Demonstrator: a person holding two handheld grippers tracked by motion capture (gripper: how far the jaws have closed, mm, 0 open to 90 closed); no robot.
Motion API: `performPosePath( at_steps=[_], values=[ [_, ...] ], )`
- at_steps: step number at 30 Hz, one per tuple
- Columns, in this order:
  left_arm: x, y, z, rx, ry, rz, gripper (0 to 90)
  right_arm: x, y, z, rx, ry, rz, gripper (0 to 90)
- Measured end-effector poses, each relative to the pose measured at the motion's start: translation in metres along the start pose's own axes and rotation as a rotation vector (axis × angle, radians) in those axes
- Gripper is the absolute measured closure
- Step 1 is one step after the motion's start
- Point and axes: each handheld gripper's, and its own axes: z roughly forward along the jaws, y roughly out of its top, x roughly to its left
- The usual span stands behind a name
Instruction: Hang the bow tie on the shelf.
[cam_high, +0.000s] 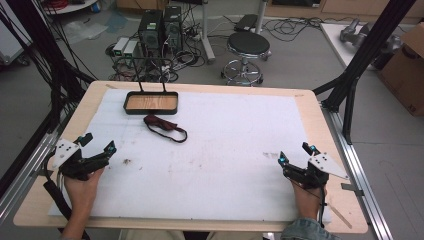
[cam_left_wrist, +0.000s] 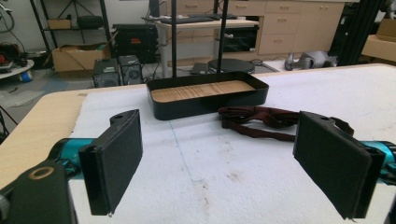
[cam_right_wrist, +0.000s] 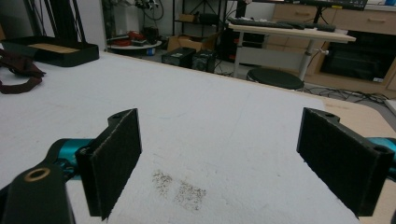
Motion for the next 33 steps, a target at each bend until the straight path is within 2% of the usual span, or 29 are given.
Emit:
performPosePath(
  at_steps=[23,29,33],
  values=[
    [-0.0001,-0.0007,0.0004,0.006,-0.002,-0.007,16.1,0.0006,-0.0002,0.0007,0.005,0.002,0.003,12.9],
    [0.0002,-0.0002,0.0023,0.010,-0.016,-0.005,16.4,0.0004,-0.0002,0.0008,0.006,0.001,0.001,12.9],
    [0.0025,0.0021,0.0072,0.025,-0.022,-0.027,18.2,0.0005,-0.0002,0.0007,0.007,-0.001,0.002,12.9]
  ],
)
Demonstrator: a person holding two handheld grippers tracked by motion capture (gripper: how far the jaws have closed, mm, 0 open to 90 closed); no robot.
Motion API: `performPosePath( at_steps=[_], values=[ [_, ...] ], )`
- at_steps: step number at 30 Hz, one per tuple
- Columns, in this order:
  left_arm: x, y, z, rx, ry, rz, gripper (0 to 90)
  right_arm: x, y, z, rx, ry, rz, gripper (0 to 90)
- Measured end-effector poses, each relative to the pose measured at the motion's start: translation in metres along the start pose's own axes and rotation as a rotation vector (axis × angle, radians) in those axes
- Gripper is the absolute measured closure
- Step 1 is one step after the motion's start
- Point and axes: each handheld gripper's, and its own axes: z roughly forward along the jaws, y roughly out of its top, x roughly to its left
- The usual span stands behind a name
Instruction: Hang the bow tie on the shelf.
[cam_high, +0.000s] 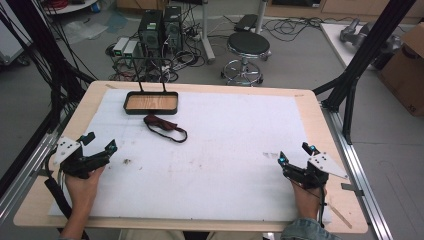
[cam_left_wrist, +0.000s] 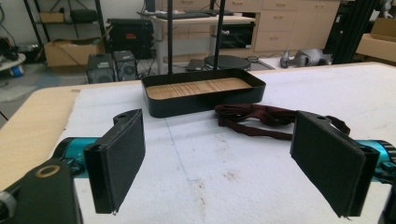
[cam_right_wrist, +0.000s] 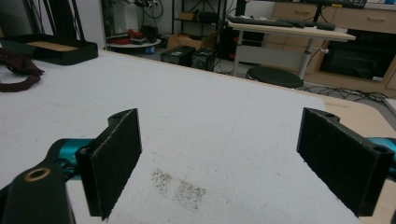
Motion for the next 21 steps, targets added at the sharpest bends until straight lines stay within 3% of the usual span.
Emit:
performPosePath(
  at_steps=[7,14,16,17,21],
  values=[
    [0.002,0.010,0.013,-0.021,-0.022,0.015,21.6,0.000,0.000,0.000,0.000,-0.004,-0.006,12.9],
    [0.000,0.022,0.041,-0.032,-0.056,0.019,21.6,0.001,0.000,0.000,0.000,-0.004,-0.003,12.9],
    [-0.003,0.021,0.045,-0.056,-0.053,0.036,22.8,0.001,0.000,0.000,0.000,-0.003,-0.006,12.9],
    [-0.007,0.021,0.049,-0.074,-0.052,0.068,23.5,0.001,0.000,0.000,0.002,-0.002,-0.007,12.9],
    [-0.010,0.022,0.054,-0.082,-0.048,0.082,24.4,0.001,0.000,0.000,0.002,0.001,-0.007,12.9]
  ],
)
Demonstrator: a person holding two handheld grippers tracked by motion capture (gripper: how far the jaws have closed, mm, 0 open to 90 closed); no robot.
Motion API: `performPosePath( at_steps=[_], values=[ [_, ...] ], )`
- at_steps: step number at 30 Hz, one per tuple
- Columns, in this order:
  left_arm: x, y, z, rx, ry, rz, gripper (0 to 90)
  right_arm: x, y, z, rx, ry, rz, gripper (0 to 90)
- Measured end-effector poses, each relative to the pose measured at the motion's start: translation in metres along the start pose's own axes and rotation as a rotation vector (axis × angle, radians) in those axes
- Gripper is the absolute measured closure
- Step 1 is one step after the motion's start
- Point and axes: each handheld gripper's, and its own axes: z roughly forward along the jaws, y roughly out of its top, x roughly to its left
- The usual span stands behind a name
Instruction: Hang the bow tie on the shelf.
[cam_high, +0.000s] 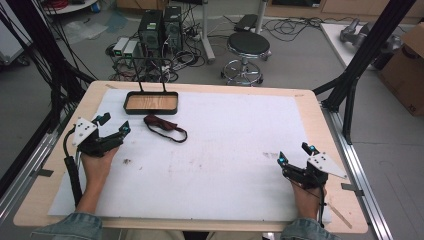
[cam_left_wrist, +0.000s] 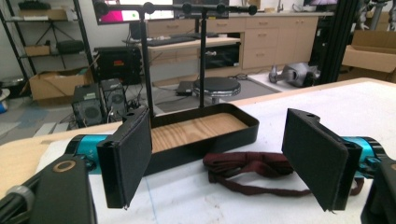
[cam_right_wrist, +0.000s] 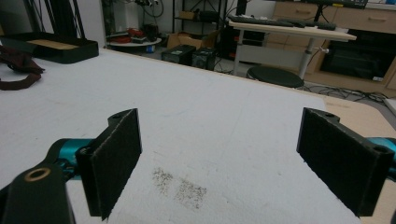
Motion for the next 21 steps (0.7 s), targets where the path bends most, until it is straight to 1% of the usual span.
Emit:
performPosePath(
  at_steps=[2,3,4,5,7,8,9,10,11,12,13,14,15,16,17,18,19,21],
  values=[
    [0.000,0.001,0.000,-0.002,-0.007,-0.005,24.3,0.000,0.000,0.000,0.000,0.001,-0.001,12.9],
    [0.001,0.002,0.001,0.006,-0.013,-0.013,24.3,0.000,0.000,0.000,0.000,0.001,-0.001,12.9],
    [0.003,0.008,0.001,0.010,-0.024,-0.030,23.1,0.000,0.000,0.000,0.001,0.001,0.001,12.9],
    [0.003,0.008,0.001,0.010,-0.024,-0.030,22.7,0.000,0.000,0.000,0.001,0.001,0.001,12.9],
    [0.004,0.014,0.002,0.002,-0.040,-0.041,22.7,0.000,0.000,0.000,0.001,0.002,0.000,12.9],
    [0.006,0.020,0.007,-0.004,-0.059,-0.037,22.7,0.000,0.000,0.000,-0.001,0.001,-0.002,12.9],
    [0.006,0.020,0.007,-0.004,-0.059,-0.037,22.7,0.000,0.000,0.000,-0.001,0.001,-0.002,12.9],
    [0.007,0.026,0.013,0.008,-0.085,-0.043,22.7,0.000,0.000,0.000,-0.001,0.002,0.000,12.9],
    [0.007,0.026,0.013,0.008,-0.085,-0.043,22.6,0.000,0.000,0.000,-0.001,0.002,0.000,12.9],
    [0.008,0.031,0.021,0.014,-0.115,-0.041,22.2,0.000,0.000,0.000,0.001,0.003,0.001,12.9],
    [0.008,0.031,0.021,0.014,-0.115,-0.041,21.7,0.000,0.000,0.000,0.001,0.003,0.001,12.9],
    [0.008,0.034,0.026,0.024,-0.130,-0.036,21.7,0.000,0.000,0.000,0.001,0.002,0.000,12.9],
    [0.008,0.035,0.030,0.029,-0.137,-0.033,20.7,-0.001,0.000,0.001,-0.001,0.001,-0.002,12.9],
    [0.007,0.039,0.040,0.047,-0.169,-0.029,19.7,0.000,0.000,0.000,0.002,0.001,0.004,12.9],
    [0.007,0.039,0.040,0.047,-0.169,-0.029,19.7,0.000,0.000,0.000,0.002,0.001,0.004,12.9],
    [0.007,0.042,0.051,0.076,-0.203,-0.019,19.7,0.000,0.000,0.000,0.001,0.002,0.005,12.9],
    [0.007,0.042,0.051,0.076,-0.203,-0.019,19.6,0.000,0.000,0.000,0.001,0.002,0.005,12.9],
    [0.006,0.044,0.065,0.116,-0.241,-0.002,19.6,-0.001,0.000,0.001,-0.001,0.002,0.003,12.9]
  ],
)
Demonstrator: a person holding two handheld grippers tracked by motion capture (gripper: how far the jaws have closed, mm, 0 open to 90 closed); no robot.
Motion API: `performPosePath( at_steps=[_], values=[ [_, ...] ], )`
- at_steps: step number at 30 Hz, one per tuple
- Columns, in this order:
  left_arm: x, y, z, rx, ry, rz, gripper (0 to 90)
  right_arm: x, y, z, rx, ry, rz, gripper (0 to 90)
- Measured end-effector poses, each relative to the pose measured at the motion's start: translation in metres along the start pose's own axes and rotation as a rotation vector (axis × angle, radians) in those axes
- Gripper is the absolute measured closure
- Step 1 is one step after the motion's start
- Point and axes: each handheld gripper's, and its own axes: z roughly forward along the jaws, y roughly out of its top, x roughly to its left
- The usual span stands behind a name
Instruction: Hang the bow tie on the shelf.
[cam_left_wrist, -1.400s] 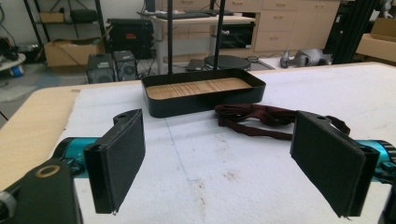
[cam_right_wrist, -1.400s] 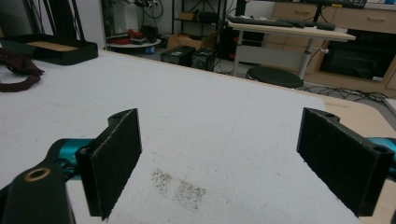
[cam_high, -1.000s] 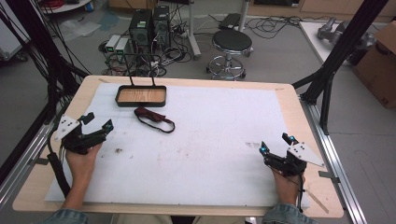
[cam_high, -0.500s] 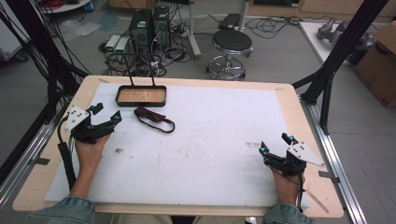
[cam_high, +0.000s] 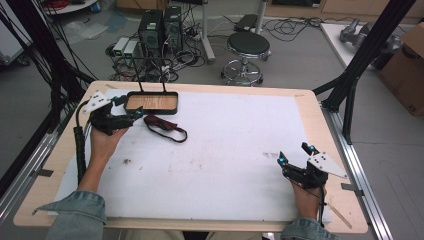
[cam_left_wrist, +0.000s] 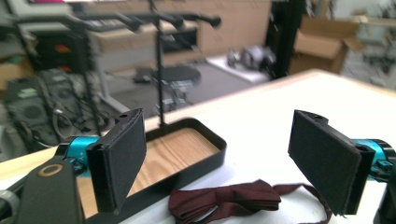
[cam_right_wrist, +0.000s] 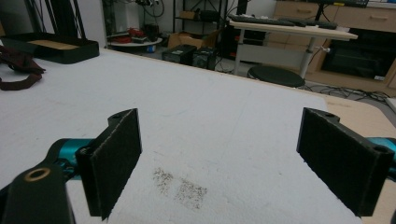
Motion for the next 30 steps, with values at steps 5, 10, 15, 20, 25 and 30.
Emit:
performPosePath(
  at_steps=[5,10,15,20,25,30],
  values=[
    [-0.001,-0.003,0.039,0.072,-0.075,0.047,26.3,0.000,0.000,0.000,0.000,0.002,0.001,12.9],
    [-0.006,-0.015,0.063,0.162,-0.115,0.112,31.7,0.000,0.000,0.000,-0.002,0.005,0.002,12.9],
    [-0.004,-0.035,0.078,0.279,-0.136,0.148,37.9,0.000,0.000,0.000,-0.003,0.010,0.007,12.9],
    [-0.003,-0.041,0.083,0.318,-0.121,0.168,42.7,0.000,0.000,0.000,-0.003,0.011,0.005,12.9],
    [-0.001,-0.049,0.088,0.372,-0.098,0.191,45.8,0.000,0.000,0.000,-0.003,0.011,0.004,12.9],
    [0.001,-0.053,0.089,0.396,-0.088,0.186,47.2,0.000,0.000,0.000,-0.002,0.012,0.004,12.9]
  ],
)
